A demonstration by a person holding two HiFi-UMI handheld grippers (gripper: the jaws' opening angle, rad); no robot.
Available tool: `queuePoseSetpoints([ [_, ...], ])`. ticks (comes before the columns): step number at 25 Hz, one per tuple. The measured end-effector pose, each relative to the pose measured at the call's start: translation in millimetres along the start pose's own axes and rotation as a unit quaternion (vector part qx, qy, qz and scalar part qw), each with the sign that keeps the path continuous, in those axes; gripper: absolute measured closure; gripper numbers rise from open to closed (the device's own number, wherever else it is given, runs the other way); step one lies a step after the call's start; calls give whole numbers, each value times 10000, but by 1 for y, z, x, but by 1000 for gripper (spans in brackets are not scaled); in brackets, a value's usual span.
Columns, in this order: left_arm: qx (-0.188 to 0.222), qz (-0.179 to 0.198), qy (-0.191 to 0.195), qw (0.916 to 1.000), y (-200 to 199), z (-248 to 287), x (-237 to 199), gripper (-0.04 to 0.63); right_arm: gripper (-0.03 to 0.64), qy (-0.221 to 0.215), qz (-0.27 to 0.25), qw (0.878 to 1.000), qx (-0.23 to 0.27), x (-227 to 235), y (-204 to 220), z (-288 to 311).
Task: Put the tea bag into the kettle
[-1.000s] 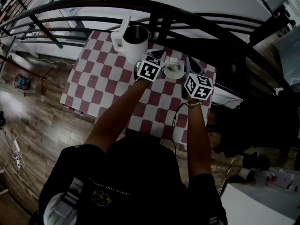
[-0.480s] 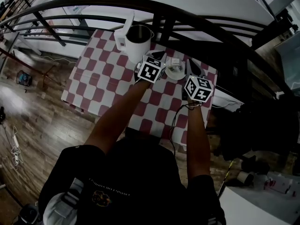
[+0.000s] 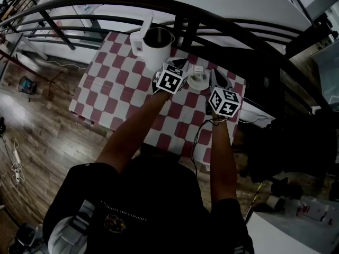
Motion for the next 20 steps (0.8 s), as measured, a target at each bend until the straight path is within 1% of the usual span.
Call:
queuePoseSetpoints([
  [20, -39, 18, -18, 10000, 2, 7, -1, 592, 603, 42, 9, 10000, -29, 6, 5, 5],
])
Point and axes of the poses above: the fingertips, and each gripper's own axes: z forward along the fingers, x to its right, y out of its underside, the point moved 5 cm from there along -z, backward along the fingers, and after that the axes turned 11 degrees about -y, right-handed, at the moved point
